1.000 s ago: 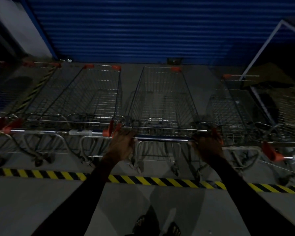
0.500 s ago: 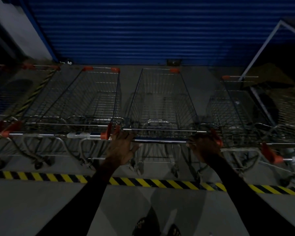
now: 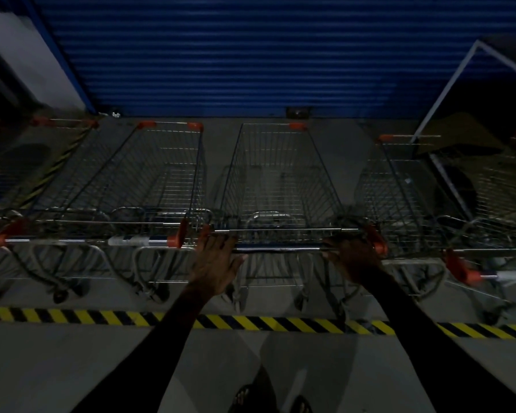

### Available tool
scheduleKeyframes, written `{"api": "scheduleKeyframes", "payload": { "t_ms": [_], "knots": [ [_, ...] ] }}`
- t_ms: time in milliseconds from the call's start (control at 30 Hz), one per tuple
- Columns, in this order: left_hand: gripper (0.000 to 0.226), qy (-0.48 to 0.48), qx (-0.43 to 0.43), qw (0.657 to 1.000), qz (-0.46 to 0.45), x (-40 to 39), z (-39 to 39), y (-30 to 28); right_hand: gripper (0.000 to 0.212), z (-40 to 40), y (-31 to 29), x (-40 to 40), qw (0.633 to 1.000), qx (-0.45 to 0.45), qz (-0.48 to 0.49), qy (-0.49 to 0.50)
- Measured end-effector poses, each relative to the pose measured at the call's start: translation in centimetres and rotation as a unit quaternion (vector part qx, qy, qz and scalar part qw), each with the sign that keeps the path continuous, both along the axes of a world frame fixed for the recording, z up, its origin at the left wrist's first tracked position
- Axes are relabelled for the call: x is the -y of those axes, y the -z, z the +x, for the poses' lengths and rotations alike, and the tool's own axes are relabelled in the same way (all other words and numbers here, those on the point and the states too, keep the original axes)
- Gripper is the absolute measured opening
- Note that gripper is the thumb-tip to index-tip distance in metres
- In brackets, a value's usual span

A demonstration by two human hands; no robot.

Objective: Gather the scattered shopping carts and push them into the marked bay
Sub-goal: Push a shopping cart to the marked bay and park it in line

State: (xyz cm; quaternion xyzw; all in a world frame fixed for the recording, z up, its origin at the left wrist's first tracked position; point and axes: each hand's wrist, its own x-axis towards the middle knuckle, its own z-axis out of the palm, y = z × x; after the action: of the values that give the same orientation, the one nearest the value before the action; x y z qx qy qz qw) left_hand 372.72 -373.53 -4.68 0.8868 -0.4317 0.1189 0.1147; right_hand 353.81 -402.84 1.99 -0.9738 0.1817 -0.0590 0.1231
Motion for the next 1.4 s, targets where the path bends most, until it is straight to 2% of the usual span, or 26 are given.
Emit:
{"api": "scheduleKeyframes", "payload": {
  "t_ms": [133, 233, 333, 467, 800, 900, 1033, 1267, 1400],
  "knots": [
    [0.065, -0.017, -0.007, 1.000, -0.007, 0.3, -1.0, -0.8, 0.047, -0.4, 1.1, 0.5, 1.000, -0.026, -0.013, 0.004],
    [0.057, -0.002, -0.001, 1.000, -0.016, 1.7, -3.0, -1.3, 0.056, -1.5, 1.1, 0.5, 0.999, 0.016, -0.016, 0.028],
    [0.053, 0.048, -0.002, 0.998, -0.037, 4.1, -5.3, -1.6, 0.054, -4.1, 0.6, 0.2, 0.996, 0.046, -0.042, 0.060],
    [0.052, 0.125, -0.040, 0.989, -0.064, 8.5, -9.0, -2.3, 0.053, -8.9, 0.5, 0.3, 0.983, 0.029, -0.004, 0.180],
    [0.042, 0.291, -0.076, 0.946, -0.119, 20.3, -23.3, -2.8, 0.056, -26.5, 1.9, 2.3, 0.932, 0.076, 0.023, 0.353],
    [0.044, 0.329, -0.117, 0.933, -0.087, 23.4, -28.3, -2.4, 0.050, -32.4, 3.1, 3.0, 0.914, 0.115, 0.004, 0.390],
    [0.048, 0.362, -0.150, 0.919, -0.038, 27.4, -34.5, -2.3, 0.052, -39.2, 4.1, 5.0, 0.891, 0.110, 0.012, 0.440],
    [0.047, 0.402, -0.178, 0.897, -0.035, 34.2, -42.2, -3.4, 0.058, -47.0, 4.2, 9.4, 0.859, 0.109, 0.045, 0.498],
    [0.043, 0.404, -0.184, 0.895, -0.043, 38.5, -43.8, -3.3, 0.060, -48.9, 4.4, 13.5, 0.862, 0.099, 0.047, 0.495]
  ]
}}
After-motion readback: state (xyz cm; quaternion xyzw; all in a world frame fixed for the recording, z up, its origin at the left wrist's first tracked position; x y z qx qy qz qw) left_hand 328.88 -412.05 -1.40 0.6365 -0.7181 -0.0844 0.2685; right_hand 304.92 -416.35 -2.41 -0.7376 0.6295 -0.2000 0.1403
